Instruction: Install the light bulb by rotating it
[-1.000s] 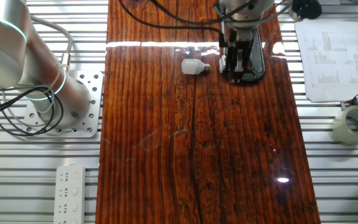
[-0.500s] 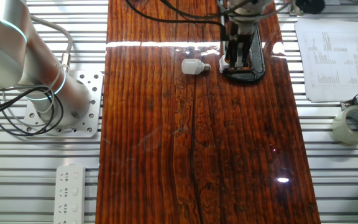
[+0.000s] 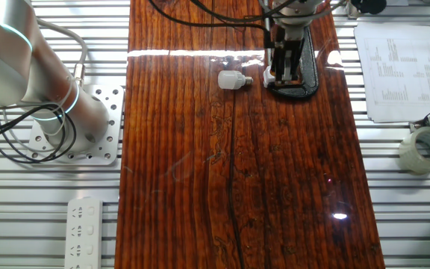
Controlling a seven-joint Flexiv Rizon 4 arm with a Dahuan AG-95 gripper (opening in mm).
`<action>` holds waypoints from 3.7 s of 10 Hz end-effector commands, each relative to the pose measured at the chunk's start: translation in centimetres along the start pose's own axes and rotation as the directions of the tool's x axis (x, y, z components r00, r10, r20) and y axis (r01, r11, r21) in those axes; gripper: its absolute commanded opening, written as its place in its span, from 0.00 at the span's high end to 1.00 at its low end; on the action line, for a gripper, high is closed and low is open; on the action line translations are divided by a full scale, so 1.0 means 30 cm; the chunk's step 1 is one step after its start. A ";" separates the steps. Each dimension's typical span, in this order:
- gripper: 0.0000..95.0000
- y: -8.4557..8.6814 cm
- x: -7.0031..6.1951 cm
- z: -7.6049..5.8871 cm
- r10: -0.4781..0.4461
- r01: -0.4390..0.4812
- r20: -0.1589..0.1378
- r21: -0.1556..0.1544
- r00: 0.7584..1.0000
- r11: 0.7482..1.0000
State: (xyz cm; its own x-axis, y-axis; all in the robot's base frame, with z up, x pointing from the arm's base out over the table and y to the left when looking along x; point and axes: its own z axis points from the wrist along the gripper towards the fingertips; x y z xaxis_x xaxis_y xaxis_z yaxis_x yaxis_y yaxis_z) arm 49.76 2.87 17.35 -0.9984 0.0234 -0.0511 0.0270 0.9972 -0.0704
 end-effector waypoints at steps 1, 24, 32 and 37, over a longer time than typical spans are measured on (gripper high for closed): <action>1.00 0.006 -0.001 0.005 -0.004 0.004 0.004 0.007 1.000 1.000; 0.20 0.107 0.087 0.065 -0.024 0.023 -0.010 -0.094 1.000 0.995; 0.40 0.101 0.099 0.045 -0.018 0.007 -0.076 -0.139 0.997 0.990; 0.20 0.098 0.101 0.051 -0.101 0.086 -0.054 -0.223 0.993 0.971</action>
State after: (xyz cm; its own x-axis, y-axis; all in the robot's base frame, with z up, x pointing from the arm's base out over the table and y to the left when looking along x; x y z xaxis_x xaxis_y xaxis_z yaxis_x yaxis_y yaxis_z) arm 46.89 5.75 15.53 -0.9988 -0.0126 0.0481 -0.0072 0.9939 0.1096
